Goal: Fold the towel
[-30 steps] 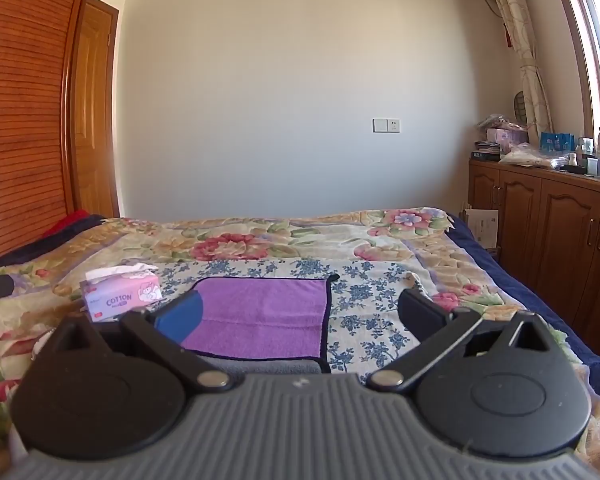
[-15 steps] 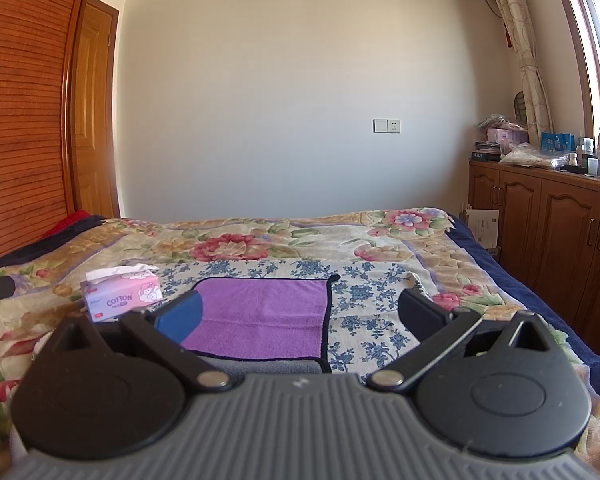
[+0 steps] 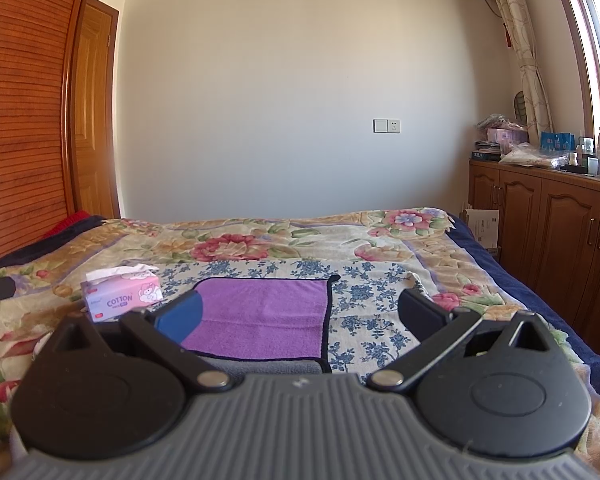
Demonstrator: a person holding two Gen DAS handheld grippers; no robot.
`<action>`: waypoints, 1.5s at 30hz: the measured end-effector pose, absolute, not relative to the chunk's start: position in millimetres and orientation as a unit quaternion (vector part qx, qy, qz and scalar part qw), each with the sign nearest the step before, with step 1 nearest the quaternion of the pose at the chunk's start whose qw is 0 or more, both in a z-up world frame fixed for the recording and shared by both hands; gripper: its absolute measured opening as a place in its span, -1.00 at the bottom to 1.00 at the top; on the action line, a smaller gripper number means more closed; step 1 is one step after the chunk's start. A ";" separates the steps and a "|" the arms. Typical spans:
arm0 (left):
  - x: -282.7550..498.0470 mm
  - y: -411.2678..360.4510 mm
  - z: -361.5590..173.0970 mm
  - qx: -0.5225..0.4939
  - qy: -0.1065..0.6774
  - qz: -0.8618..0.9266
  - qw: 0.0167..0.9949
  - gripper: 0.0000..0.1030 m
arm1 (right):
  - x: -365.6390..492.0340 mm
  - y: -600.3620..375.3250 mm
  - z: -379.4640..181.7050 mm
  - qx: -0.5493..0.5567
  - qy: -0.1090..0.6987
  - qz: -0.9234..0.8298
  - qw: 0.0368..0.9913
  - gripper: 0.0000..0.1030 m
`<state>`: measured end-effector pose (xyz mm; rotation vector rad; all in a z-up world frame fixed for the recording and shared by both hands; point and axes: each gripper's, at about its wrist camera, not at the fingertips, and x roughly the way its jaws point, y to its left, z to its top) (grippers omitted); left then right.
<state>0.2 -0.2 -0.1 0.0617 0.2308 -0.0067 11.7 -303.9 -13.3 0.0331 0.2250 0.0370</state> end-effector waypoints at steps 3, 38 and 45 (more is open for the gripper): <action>0.1 -0.3 -0.2 0.031 0.115 -0.003 0.993 1.00 | 11.5 -303.8 -13.1 0.016 0.112 0.019 0.993 1.00; 3.6 0.5 -7.3 0.036 0.125 -0.007 0.991 1.00 | 13.6 -299.6 -12.7 0.015 0.118 0.021 0.993 1.00; 7.4 -4.5 -7.7 0.051 0.145 -0.020 0.988 1.00 | 19.2 -296.6 -14.9 0.011 0.128 0.028 0.991 1.00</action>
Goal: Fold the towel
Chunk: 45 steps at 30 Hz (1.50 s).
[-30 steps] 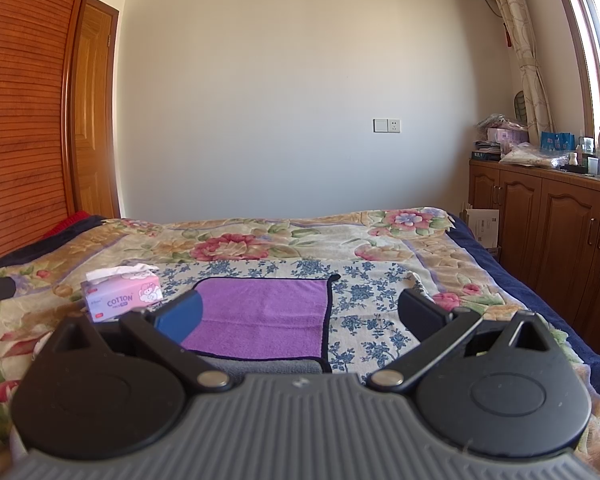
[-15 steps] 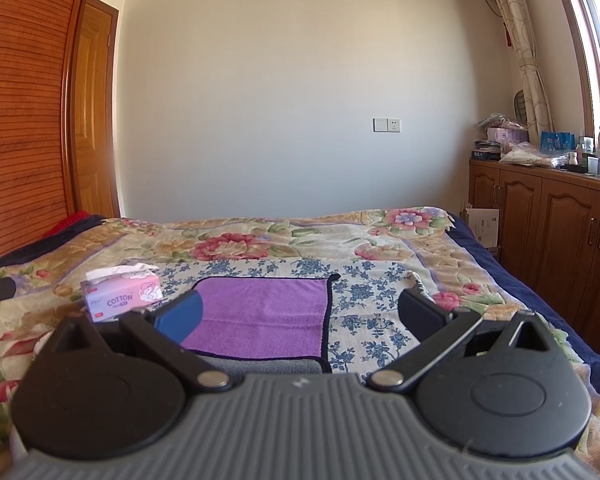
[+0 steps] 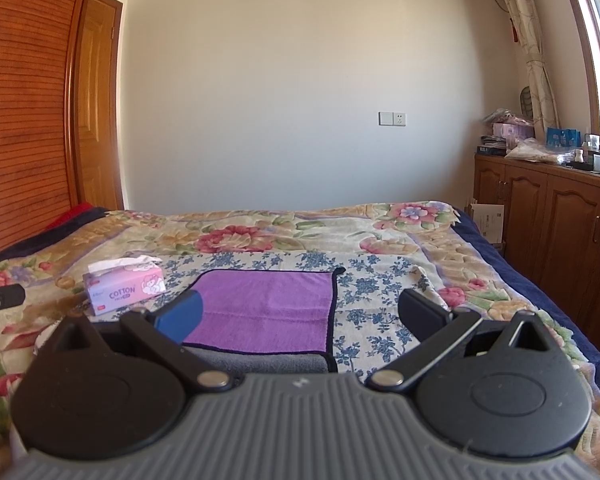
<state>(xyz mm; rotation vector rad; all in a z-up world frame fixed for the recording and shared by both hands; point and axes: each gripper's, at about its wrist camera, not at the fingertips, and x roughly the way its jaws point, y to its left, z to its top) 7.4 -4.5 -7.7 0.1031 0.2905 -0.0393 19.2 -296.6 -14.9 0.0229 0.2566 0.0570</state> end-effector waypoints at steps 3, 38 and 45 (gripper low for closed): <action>11.1 -8.5 -10.0 0.060 0.153 -0.025 0.986 1.00 | 22.8 -293.0 -16.8 0.006 0.133 0.032 0.991 1.00; 104.1 -30.8 -35.0 0.084 0.224 -0.070 0.968 1.00 | 106.7 -297.4 -41.2 0.012 0.223 0.090 0.971 1.00; 124.2 -28.3 -43.9 0.078 0.240 -0.073 0.965 1.00 | 126.5 -298.6 -46.9 -0.005 0.239 0.102 0.966 1.00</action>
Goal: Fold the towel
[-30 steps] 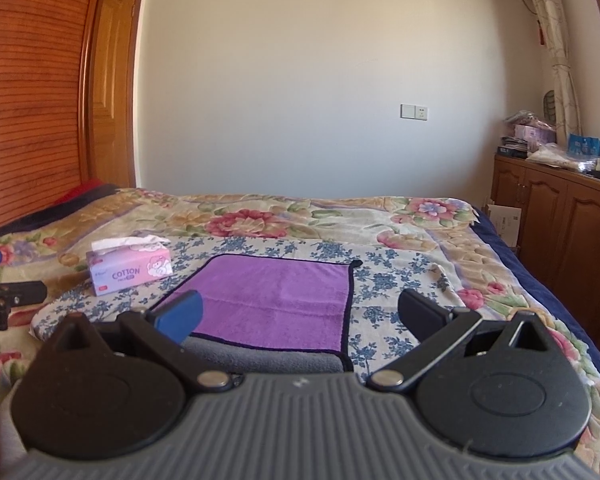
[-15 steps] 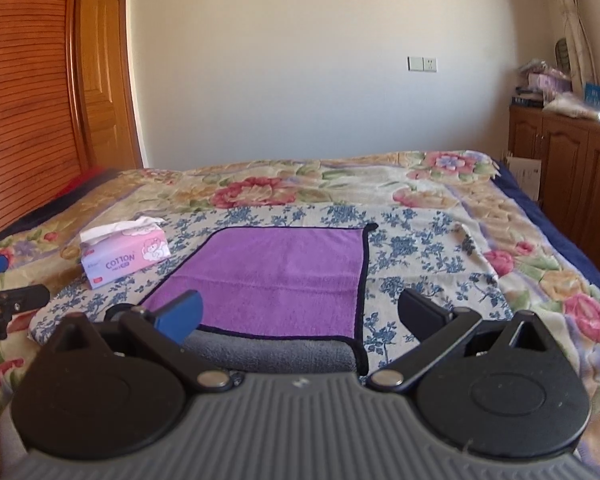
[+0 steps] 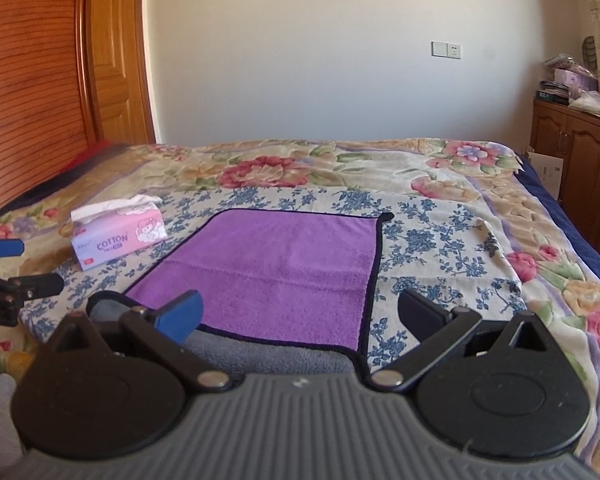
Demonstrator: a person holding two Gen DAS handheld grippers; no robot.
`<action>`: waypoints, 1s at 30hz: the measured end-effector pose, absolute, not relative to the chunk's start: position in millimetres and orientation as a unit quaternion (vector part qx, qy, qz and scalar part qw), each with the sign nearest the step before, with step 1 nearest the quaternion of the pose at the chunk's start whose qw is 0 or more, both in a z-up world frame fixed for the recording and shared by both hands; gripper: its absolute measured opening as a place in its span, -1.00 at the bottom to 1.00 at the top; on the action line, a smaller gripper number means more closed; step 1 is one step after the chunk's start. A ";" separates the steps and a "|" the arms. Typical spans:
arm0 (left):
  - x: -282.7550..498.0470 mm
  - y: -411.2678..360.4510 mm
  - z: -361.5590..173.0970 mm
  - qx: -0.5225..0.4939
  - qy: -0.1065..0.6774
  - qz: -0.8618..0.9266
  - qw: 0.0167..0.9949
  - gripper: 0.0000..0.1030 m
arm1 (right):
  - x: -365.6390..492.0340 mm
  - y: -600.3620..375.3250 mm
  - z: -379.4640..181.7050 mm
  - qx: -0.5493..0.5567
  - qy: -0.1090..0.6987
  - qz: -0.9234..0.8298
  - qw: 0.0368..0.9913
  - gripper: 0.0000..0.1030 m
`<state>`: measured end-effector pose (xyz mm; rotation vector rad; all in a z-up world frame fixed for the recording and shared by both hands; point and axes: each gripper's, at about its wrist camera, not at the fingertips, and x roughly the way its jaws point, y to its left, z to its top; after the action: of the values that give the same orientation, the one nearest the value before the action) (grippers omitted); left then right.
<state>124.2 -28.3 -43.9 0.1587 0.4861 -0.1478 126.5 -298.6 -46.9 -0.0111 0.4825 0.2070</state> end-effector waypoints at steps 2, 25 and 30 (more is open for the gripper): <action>129.3 -27.7 -46.4 0.078 0.243 -0.074 0.964 1.00 | 132.2 -299.3 -48.6 -0.008 0.242 0.106 0.964 1.00; 190.3 -20.0 -83.0 0.037 0.335 -0.116 0.934 0.08 | 172.3 -311.1 -74.7 -0.009 0.304 0.117 0.945 1.00; 192.6 -17.2 -91.4 0.020 0.355 -0.124 0.926 -0.01 | 173.7 -310.4 -78.2 -0.018 0.314 0.111 0.943 1.00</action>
<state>192.6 -17.2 -91.4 0.0415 0.7283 -0.2550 173.7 -310.4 -78.2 -0.0369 0.6410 0.2263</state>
